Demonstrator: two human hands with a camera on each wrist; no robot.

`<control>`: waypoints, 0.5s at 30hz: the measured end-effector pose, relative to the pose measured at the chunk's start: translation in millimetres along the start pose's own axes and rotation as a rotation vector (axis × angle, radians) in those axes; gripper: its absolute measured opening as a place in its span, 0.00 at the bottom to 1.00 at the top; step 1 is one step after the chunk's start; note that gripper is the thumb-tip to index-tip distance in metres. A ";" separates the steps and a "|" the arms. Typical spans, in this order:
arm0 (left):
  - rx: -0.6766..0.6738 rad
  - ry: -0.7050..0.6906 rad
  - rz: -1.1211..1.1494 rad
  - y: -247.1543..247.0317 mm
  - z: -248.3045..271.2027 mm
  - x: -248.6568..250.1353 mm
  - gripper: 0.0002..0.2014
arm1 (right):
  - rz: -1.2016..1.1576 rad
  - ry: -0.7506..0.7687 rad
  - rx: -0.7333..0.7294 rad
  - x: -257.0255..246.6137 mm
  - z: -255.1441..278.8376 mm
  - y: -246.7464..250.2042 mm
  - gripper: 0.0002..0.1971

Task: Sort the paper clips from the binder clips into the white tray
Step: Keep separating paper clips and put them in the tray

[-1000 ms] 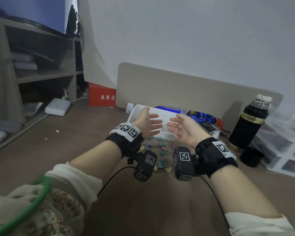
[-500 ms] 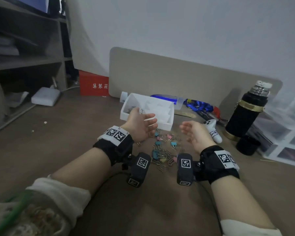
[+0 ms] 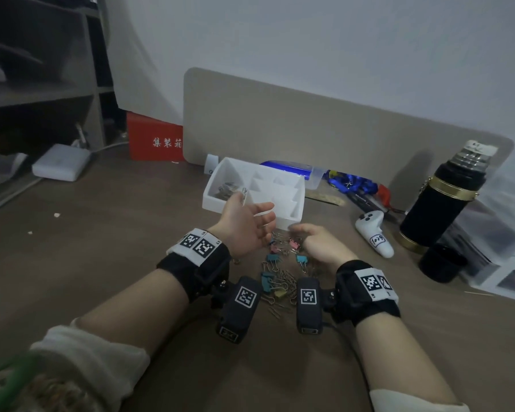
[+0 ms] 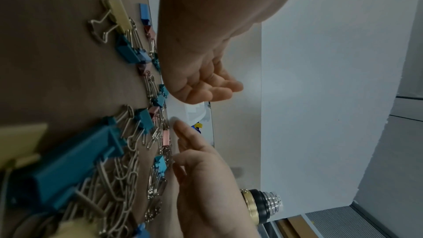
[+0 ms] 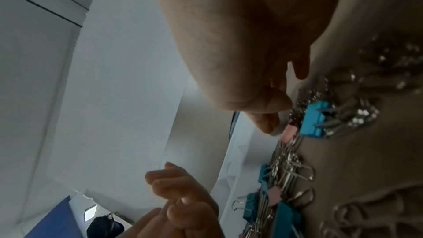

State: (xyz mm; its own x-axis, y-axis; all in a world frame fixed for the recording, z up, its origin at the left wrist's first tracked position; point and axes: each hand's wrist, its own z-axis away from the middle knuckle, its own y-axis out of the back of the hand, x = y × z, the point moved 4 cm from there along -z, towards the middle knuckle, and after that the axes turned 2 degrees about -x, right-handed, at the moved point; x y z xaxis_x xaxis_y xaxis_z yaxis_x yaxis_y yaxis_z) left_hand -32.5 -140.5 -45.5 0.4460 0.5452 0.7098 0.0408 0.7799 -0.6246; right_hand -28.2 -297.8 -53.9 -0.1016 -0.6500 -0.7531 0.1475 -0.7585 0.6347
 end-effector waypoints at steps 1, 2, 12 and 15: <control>0.000 0.004 -0.004 -0.1 -0.6 -0.8 0.27 | -0.005 -0.012 -0.003 2.0 -1.9 -1.5 0.29; 0.000 0.008 -0.012 -0.1 -0.8 -1.9 0.27 | -0.015 -0.032 0.005 4.3 -2.8 -2.1 0.27; 0.012 -0.017 -0.077 -1.2 12.0 -10.2 0.28 | 0.008 -0.100 0.091 13.8 17.4 2.4 0.24; 0.017 -0.010 -0.091 -2.6 15.5 -15.3 0.28 | 0.025 -0.099 0.116 20.1 25.9 3.7 0.24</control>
State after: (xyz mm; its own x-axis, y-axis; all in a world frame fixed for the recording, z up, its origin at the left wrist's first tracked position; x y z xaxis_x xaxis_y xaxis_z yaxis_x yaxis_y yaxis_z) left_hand -53.3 -146.0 -49.7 0.4318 0.4750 0.7668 0.0652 0.8315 -0.5517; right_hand -55.3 -314.9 -62.2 -0.1965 -0.6655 -0.7201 0.0369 -0.7389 0.6728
